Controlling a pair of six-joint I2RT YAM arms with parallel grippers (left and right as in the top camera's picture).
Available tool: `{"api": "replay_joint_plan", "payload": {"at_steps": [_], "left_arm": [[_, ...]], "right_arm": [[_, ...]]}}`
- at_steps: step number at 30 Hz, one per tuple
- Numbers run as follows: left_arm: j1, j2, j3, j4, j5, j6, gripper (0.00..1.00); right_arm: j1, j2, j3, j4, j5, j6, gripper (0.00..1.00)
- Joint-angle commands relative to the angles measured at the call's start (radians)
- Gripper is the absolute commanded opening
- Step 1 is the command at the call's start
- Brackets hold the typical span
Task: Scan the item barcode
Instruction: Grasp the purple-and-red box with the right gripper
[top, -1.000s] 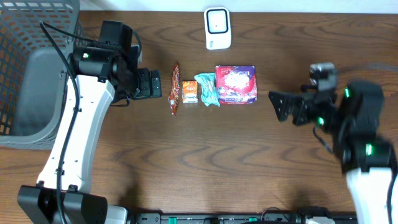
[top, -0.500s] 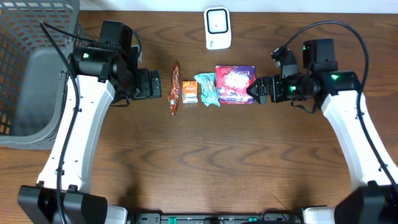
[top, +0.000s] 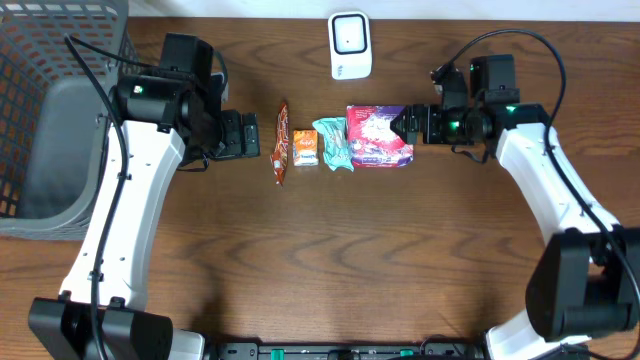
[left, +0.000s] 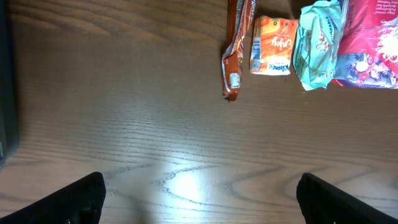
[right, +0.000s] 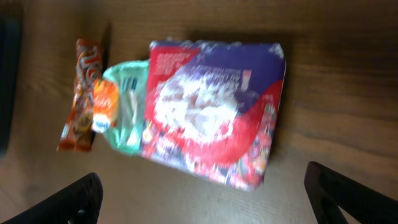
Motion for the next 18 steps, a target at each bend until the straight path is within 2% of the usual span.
{"api": "replay_joint_plan", "payload": {"at_steps": [1, 18], "left_arm": [[0.0, 0.002, -0.005, -0.002, -0.01, -0.005, 0.98], [0.0, 0.002, -0.005, -0.002, -0.01, -0.005, 0.98]], "right_arm": [[-0.023, 0.027, 0.02, 0.026, 0.0, 0.053, 0.99], [-0.027, 0.061, 0.017, 0.034, 0.079, 0.051, 0.99]]}}
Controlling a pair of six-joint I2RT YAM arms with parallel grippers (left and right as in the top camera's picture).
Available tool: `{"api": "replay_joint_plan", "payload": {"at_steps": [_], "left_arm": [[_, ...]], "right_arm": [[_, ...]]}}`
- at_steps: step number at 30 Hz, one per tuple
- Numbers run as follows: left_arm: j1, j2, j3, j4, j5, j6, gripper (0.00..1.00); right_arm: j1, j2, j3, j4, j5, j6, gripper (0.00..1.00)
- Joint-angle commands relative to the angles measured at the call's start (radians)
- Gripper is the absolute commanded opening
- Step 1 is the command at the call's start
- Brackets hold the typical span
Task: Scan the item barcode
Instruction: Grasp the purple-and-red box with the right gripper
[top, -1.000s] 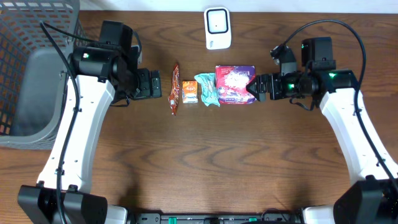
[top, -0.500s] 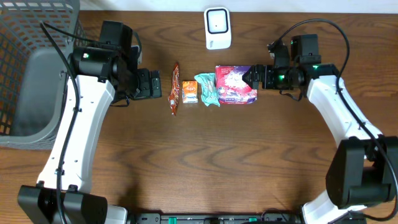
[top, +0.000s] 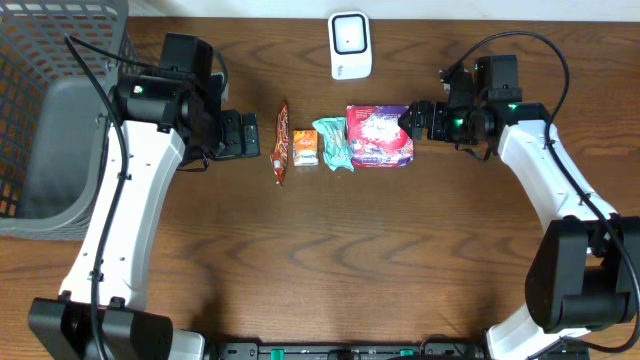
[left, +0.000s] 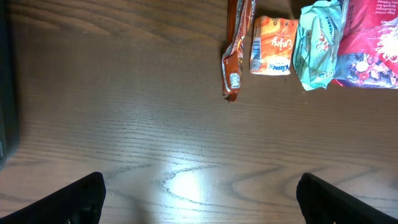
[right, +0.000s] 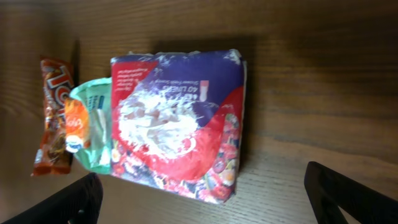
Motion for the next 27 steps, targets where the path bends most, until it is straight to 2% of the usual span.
{"api": "replay_joint_plan", "payload": {"at_steps": [1, 21, 27], "left_arm": [[0.0, 0.002, -0.005, -0.003, -0.01, -0.005, 0.98], [0.0, 0.002, -0.005, -0.003, -0.01, -0.005, 0.98], [0.0, 0.002, -0.005, -0.003, -0.01, -0.005, 0.98]], "right_arm": [[0.002, 0.035, 0.017, 0.009, 0.025, 0.018, 0.99], [0.021, 0.082, 0.017, 0.006, 0.012, 0.03, 0.99], [0.021, 0.085, 0.017, -0.003, 0.064, 0.029, 0.99]]}}
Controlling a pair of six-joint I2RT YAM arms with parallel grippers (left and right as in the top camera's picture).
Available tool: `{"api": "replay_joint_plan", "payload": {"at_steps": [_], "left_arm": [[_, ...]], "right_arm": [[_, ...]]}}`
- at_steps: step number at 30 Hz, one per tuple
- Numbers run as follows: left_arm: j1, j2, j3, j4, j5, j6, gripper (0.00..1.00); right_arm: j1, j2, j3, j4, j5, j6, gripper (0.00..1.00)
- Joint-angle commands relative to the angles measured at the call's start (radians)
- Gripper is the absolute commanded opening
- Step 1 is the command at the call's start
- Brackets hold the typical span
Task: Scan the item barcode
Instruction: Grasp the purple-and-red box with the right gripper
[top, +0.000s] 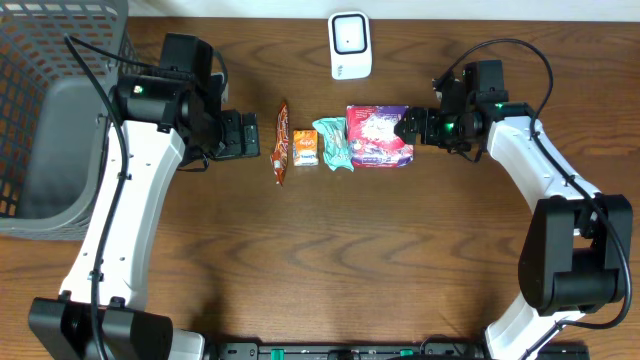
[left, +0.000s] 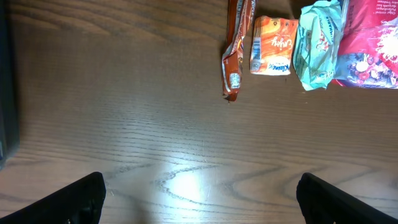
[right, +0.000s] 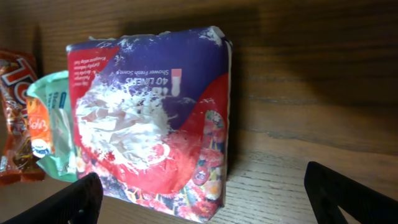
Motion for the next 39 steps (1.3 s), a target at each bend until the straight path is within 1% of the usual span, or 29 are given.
{"api": "replay_joint_plan", "payload": {"at_steps": [1, 6, 7, 11, 12, 21, 25, 26, 28, 29, 30, 35, 38, 39], "left_arm": [[0.0, 0.002, -0.005, -0.003, -0.01, -0.005, 0.98], [0.0, 0.002, -0.005, -0.003, -0.01, -0.005, 0.98], [0.0, 0.002, -0.005, -0.003, -0.01, -0.005, 0.98], [0.0, 0.002, -0.005, -0.003, -0.01, -0.005, 0.98], [0.0, 0.002, -0.005, -0.003, -0.01, -0.005, 0.98], [0.0, 0.002, -0.005, -0.003, -0.01, -0.005, 0.98], [0.0, 0.002, -0.005, -0.003, -0.01, -0.005, 0.98], [0.0, 0.002, -0.005, -0.003, -0.01, -0.005, 0.98], [0.0, 0.002, -0.005, -0.003, -0.01, -0.005, 0.98], [0.0, 0.002, -0.005, -0.003, -0.01, -0.005, 0.98], [0.0, 0.002, -0.005, -0.003, -0.01, -0.005, 0.98], [0.0, 0.002, -0.005, -0.003, -0.01, -0.005, 0.98], [0.0, 0.002, -0.005, -0.003, -0.01, -0.005, 0.98], [0.0, 0.002, -0.005, -0.003, -0.01, -0.005, 0.98]], "right_arm": [[0.006, 0.006, 0.017, -0.011, 0.04, 0.011, 0.99], [0.007, 0.017, 0.017, -0.01, 0.035, 0.011, 0.99], [0.007, 0.019, 0.017, -0.007, 0.023, 0.011, 0.97], [0.007, 0.037, 0.017, 0.022, 0.002, 0.011, 0.8], [0.007, 0.043, 0.017, 0.031, -0.009, 0.01, 0.79], [0.006, 0.129, 0.017, 0.092, -0.112, 0.004, 0.79], [0.006, 0.155, 0.017, 0.113, -0.168, -0.021, 0.77], [0.006, 0.156, 0.017, 0.112, -0.169, -0.021, 0.75], [0.006, 0.164, 0.017, 0.111, -0.169, -0.027, 0.67], [0.006, 0.167, 0.017, 0.111, -0.169, -0.027, 0.64], [0.006, 0.17, 0.017, 0.111, -0.17, -0.027, 0.59], [0.006, 0.174, 0.017, 0.106, -0.17, -0.027, 0.4], [0.006, 0.174, 0.017, 0.105, -0.17, -0.027, 0.39], [0.006, 0.174, 0.017, 0.105, -0.17, -0.027, 0.41]]}}
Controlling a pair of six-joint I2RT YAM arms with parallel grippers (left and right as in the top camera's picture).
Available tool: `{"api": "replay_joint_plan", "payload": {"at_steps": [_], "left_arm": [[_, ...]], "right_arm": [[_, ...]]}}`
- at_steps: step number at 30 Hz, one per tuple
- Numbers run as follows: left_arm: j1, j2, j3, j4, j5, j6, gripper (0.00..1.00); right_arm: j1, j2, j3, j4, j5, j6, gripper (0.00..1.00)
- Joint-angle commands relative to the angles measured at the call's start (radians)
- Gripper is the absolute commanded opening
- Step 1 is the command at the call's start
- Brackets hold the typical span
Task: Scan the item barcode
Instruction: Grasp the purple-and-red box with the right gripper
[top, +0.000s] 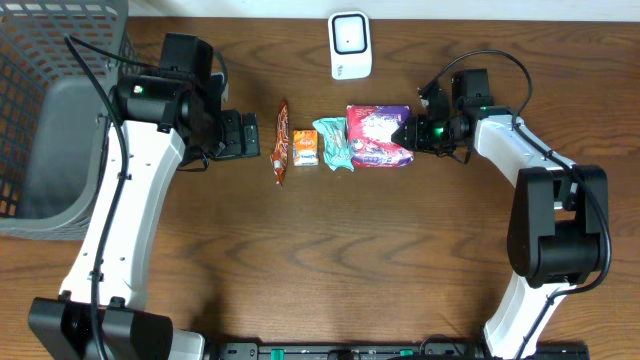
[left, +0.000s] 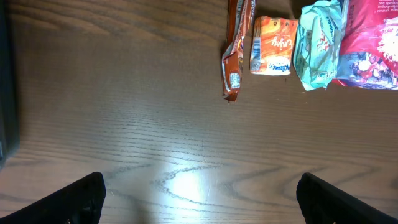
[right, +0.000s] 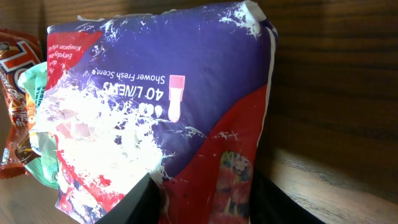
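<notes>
The red and purple package lies flat on the table, last on the right in a row of snacks. In the right wrist view the package fills the frame. My right gripper is shut on its right end, with both dark fingers pressed against its sides. The white scanner stands at the back edge, just behind the row. My left gripper hangs open left of the row, over bare wood, holding nothing.
A brown-orange candy bar, a small orange pack and a teal packet lie side by side, left of the package. A grey wire basket stands at the far left.
My right gripper was open a short way right of the package. Now it has come left and is shut on the package's right end. The left arm has not moved.
The right gripper stood open right of the package, which lay at an angle in its view. At each later moment it was closer and squarer to the package's right end, and now it grips it. The left arm and the snacks stayed where they were.
</notes>
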Motion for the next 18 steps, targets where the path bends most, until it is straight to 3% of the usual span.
{"api": "replay_joint_plan", "payload": {"at_steps": [1, 7, 18], "left_arm": [[0.0, 0.002, -0.004, -0.003, -0.01, -0.005, 0.98], [0.0, 0.002, -0.004, -0.003, -0.01, -0.005, 0.98], [0.0, 0.002, -0.004, -0.003, -0.01, -0.005, 0.98]], "right_arm": [[0.006, 0.024, 0.016, -0.004, -0.011, -0.008, 0.42], [0.006, 0.025, 0.01, -0.004, -0.007, -0.008, 0.52], [0.007, 0.025, -0.062, 0.06, -0.012, -0.007, 0.51]]}}
